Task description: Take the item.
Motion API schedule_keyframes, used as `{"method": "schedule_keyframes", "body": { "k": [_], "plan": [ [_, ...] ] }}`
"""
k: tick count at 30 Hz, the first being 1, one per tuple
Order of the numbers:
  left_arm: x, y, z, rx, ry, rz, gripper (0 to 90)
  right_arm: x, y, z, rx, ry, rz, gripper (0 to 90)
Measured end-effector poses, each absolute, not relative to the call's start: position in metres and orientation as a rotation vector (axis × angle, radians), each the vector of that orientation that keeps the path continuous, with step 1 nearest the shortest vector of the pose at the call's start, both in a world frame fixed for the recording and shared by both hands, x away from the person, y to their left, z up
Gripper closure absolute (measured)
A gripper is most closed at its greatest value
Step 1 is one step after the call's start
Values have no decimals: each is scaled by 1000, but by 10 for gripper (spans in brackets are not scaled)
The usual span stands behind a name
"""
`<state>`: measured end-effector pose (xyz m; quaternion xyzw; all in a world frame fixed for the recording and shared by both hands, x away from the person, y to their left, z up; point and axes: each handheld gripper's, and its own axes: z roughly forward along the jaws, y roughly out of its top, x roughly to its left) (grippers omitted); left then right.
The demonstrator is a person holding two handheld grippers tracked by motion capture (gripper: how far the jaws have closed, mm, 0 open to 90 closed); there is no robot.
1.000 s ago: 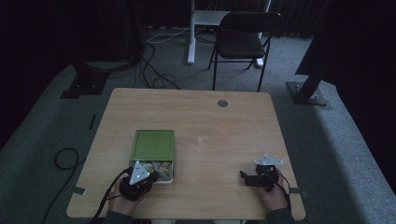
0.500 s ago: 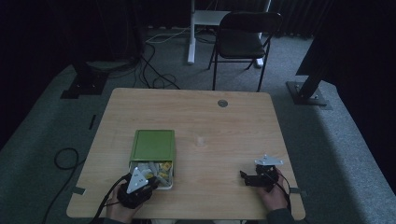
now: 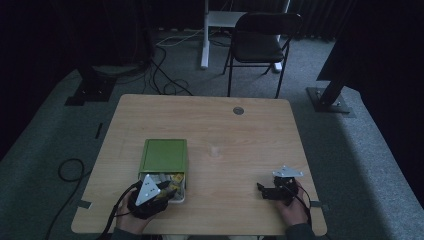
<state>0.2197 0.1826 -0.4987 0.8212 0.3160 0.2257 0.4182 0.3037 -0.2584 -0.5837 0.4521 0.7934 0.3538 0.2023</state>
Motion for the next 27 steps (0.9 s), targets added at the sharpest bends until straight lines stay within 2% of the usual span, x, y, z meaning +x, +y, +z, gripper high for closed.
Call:
{"method": "schedule_keyframes", "body": {
  "k": [13,16,23,27],
  "plan": [
    [220,185,-511,2086,820,556,619,304,-258,-584,1263,2215,988,113],
    [219,185,-513,2102,826,564,674,304,-258,-584,1263,2215,988,112],
    [220,186,-513,2111,821,540,872,304,-258,-584,1262,2215,988,112],
    [217,188,-510,2100,816,524,899,304,-258,-584,1263,2215,988,112]
  ]
}}
